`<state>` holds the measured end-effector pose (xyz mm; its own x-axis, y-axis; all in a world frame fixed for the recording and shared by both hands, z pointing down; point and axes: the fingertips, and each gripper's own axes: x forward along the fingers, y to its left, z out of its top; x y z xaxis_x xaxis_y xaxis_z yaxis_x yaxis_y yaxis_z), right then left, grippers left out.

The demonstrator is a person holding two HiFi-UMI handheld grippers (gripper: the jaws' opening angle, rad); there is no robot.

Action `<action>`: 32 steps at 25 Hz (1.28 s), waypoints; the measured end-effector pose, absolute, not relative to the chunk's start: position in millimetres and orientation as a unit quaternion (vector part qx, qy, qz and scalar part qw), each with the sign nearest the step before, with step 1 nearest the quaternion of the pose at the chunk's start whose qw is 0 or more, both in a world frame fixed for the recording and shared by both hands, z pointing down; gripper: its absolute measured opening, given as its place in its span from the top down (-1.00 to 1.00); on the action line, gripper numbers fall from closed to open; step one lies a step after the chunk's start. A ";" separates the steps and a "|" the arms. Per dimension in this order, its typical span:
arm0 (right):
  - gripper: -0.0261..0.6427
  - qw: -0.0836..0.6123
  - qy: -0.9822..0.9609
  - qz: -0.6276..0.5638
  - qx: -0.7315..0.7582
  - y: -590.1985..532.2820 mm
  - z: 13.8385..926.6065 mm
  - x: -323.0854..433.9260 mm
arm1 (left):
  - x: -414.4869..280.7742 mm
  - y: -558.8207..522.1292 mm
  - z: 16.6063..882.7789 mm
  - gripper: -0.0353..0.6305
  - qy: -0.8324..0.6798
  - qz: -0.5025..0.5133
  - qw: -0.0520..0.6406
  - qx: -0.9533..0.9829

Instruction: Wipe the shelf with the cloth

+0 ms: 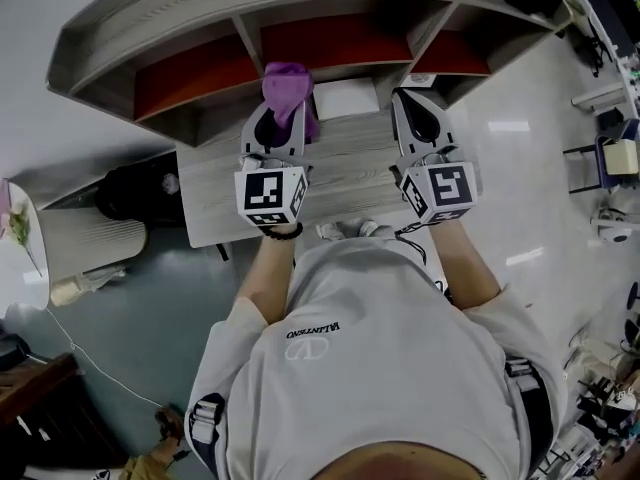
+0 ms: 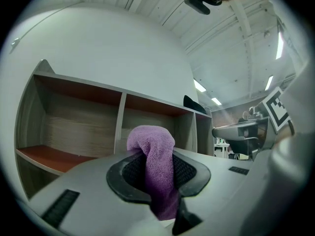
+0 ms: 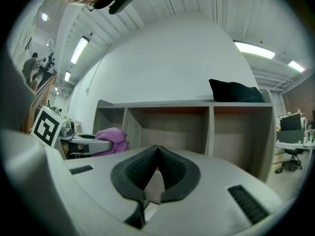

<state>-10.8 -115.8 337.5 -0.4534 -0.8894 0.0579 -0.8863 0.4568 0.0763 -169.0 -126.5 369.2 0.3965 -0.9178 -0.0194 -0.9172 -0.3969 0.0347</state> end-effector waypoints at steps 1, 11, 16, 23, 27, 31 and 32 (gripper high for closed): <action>0.93 0.046 -0.852 -0.019 0.521 -118.0 337.2 -12.4 | -169.2 -128.8 369.0 0.62 -0.549 -0.018 0.010 0.836; 0.93 0.041 -0.860 -0.025 0.507 -147.8 332.7 -19.4 | -177.8 -156.1 368.1 0.62 -0.574 -0.012 0.009 0.819; 0.93 0.040 -0.869 -0.023 0.493 -162.8 332.1 -18.0 | -172.9 -169.2 365.0 0.62 -0.586 -0.005 0.008 0.810; 0.93 0.028 -0.876 -0.018 0.481 -183.2 331.7 -19.1 | -165.7 -186.6 367.9 0.62 -0.601 0.011 0.003 0.799; 0.93 0.026 -0.879 -0.016 0.476 -193.7 333.9 -15.8 | -164.9 -194.6 373.3 0.62 -0.616 0.016 0.008 0.788; 0.93 0.026 -0.880 -0.014 0.474 -204.2 336.2 -14.5 | -167.7 -203.5 374.8 0.62 -0.628 0.018 0.010 0.778; 0.93 0.025 -0.881 -0.013 0.473 -206.5 336.6 -14.7 | -169.1 -205.7 374.5 0.62 -0.631 0.018 0.009 0.775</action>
<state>-14.7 -206.5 336.6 -0.5511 -0.8338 0.0315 -0.8325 0.5520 0.0470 -169.1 -205.7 374.5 0.2027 -0.9784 0.0399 -0.9791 -0.2032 -0.0087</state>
